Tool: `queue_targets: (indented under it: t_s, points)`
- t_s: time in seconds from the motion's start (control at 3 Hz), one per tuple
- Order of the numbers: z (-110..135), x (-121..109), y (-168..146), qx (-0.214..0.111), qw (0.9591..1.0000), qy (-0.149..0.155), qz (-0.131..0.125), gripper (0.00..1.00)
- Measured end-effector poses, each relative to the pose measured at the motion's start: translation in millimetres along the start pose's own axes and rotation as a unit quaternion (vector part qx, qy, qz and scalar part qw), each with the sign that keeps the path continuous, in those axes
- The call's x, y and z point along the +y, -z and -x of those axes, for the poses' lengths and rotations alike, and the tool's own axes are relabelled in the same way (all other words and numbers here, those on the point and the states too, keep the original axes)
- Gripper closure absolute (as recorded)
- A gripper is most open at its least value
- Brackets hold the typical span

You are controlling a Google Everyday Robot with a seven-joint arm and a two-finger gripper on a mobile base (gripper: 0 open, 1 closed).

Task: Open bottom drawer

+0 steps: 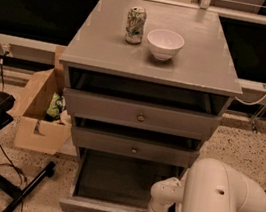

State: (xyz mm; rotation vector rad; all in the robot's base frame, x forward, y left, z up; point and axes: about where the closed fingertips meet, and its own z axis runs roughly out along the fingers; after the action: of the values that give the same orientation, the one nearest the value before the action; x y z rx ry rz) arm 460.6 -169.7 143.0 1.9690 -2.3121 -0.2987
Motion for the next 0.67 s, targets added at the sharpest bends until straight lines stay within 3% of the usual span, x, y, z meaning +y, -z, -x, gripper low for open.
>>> queue_targets:
  t_s: [0.33, 0.67]
  points:
    - [0.2, 0.7, 3.4, 0.0, 1.0, 0.0, 0.0, 0.8]
    - [0.7, 18.8, 7.7, 0.003, 1.0, -0.001, 0.003, 1.0]
